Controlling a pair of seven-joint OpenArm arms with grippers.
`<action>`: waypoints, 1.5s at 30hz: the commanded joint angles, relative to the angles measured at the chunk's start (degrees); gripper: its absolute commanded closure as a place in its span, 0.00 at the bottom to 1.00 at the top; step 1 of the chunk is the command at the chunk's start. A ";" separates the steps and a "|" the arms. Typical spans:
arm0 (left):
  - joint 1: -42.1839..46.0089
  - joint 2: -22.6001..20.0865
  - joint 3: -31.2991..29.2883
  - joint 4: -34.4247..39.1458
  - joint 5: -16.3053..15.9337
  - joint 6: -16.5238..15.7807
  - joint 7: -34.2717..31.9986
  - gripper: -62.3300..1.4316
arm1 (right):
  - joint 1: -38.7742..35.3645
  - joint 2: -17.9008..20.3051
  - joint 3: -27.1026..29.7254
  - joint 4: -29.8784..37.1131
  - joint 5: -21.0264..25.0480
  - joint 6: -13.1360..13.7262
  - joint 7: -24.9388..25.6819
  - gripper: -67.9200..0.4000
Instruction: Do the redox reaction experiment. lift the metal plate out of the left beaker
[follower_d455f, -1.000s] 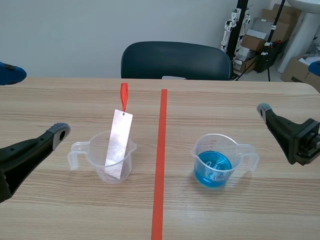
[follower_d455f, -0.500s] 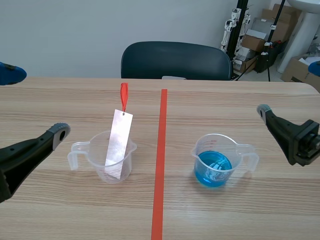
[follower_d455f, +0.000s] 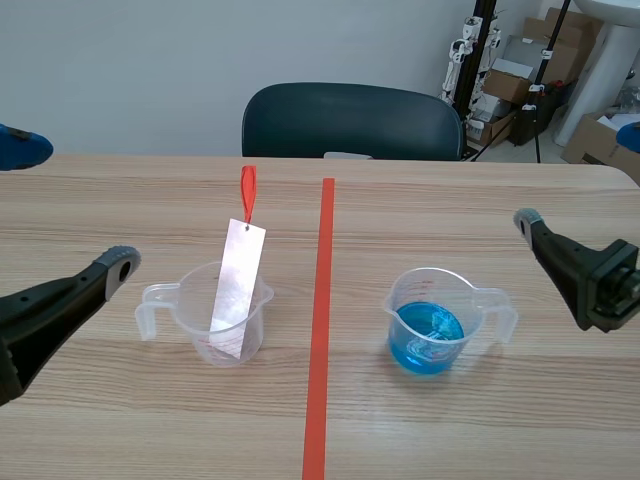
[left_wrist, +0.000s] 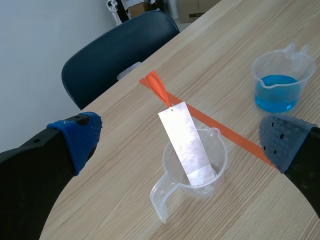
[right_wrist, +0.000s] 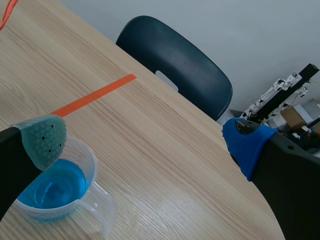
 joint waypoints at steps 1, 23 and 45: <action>0.20 -0.17 -0.15 0.07 -0.39 0.26 -0.33 0.00 | 0.66 0.87 0.48 0.63 0.26 -0.24 0.85 0.00; 18.49 7.28 -0.17 -9.55 -0.35 0.61 -18.51 0.00 | 7.34 0.83 -2.38 0.63 14.78 7.39 -9.31 0.00; 29.88 15.34 -6.29 -9.90 1.16 2.93 -38.86 0.00 | 26.69 -2.32 -15.34 -6.36 39.45 10.75 -33.40 0.00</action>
